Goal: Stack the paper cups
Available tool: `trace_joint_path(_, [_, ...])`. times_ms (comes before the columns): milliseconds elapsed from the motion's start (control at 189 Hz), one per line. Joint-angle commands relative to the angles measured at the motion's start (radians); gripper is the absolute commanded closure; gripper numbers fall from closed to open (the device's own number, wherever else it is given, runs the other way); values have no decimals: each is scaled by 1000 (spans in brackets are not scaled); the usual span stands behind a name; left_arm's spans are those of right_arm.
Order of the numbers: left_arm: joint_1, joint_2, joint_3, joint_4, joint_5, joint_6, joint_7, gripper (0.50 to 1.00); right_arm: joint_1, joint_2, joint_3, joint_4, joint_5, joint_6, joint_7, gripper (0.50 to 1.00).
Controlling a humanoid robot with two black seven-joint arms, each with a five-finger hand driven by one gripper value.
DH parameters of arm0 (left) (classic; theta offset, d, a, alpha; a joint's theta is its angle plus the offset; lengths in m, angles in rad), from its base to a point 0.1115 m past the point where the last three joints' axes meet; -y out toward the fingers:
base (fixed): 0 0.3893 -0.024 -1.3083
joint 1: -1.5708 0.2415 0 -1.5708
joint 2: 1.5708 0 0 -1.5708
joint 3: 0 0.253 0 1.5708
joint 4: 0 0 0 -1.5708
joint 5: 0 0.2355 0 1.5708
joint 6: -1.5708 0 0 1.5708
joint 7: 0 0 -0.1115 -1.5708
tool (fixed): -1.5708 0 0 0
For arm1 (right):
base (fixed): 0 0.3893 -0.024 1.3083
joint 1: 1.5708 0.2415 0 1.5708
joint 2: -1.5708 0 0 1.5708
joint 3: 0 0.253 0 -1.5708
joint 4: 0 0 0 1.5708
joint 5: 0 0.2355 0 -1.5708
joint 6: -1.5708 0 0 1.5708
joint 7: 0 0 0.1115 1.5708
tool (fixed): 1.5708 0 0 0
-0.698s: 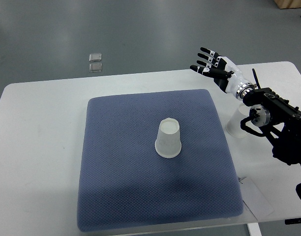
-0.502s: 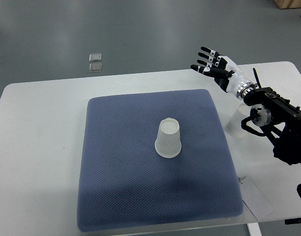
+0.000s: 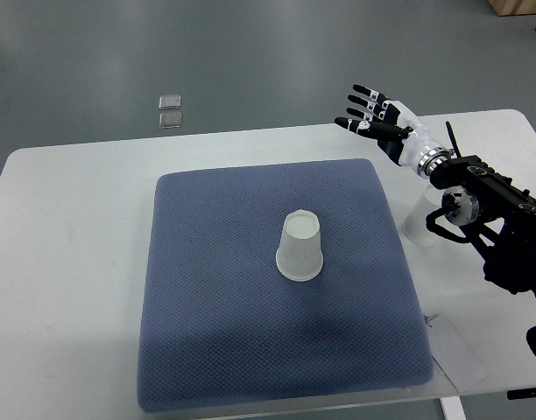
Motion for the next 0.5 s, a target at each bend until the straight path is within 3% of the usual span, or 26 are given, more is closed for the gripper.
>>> trace_joint_path(0, [0,0,-1,2,0,0,0,500,-1,12,-21,-2,-25,0,0,585])
trace_joint_path(497, [0,0,-1,0,0,0,0,500,1,36,-38,-2,-30,0,2,585])
